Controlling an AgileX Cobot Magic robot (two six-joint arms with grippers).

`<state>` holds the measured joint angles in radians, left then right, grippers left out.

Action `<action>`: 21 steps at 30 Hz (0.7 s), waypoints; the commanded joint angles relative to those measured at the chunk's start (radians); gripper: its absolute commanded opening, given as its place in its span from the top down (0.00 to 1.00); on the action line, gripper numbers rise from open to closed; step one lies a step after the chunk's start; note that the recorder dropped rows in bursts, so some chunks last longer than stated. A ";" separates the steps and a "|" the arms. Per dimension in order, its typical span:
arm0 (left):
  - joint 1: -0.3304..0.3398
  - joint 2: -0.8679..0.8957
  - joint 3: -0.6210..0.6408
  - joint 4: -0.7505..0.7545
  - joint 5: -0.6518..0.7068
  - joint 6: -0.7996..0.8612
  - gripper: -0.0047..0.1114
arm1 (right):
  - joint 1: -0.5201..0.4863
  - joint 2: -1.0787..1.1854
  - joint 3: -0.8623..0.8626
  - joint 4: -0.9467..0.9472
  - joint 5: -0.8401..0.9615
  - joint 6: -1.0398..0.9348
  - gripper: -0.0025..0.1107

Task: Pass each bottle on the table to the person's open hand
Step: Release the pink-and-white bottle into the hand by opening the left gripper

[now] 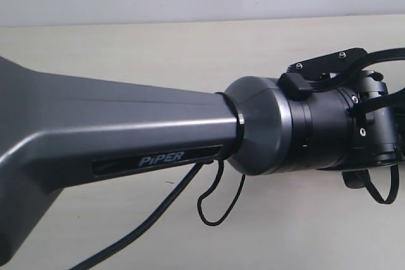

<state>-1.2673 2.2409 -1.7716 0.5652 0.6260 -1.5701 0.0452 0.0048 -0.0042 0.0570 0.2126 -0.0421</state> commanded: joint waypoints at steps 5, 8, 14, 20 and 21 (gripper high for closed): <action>0.012 -0.053 0.004 0.006 0.033 0.105 0.29 | 0.002 -0.005 0.004 -0.004 -0.011 -0.009 0.98; 0.009 -0.067 0.004 -0.004 0.035 0.138 0.29 | 0.002 -0.005 0.004 -0.004 -0.011 -0.009 0.98; 0.011 -0.141 0.004 -0.038 0.236 0.262 0.39 | 0.002 -0.005 0.004 -0.004 -0.011 -0.009 0.98; 0.011 -0.248 0.004 0.016 0.446 0.301 0.84 | 0.002 -0.005 0.004 -0.006 -0.011 -0.009 0.98; 0.011 -0.263 0.004 0.024 0.463 0.326 0.91 | 0.002 -0.005 0.004 -0.006 -0.011 -0.009 0.98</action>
<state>-1.2604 2.0253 -1.7716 0.5631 1.0167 -1.2942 0.0452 0.0048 -0.0042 0.0570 0.2126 -0.0421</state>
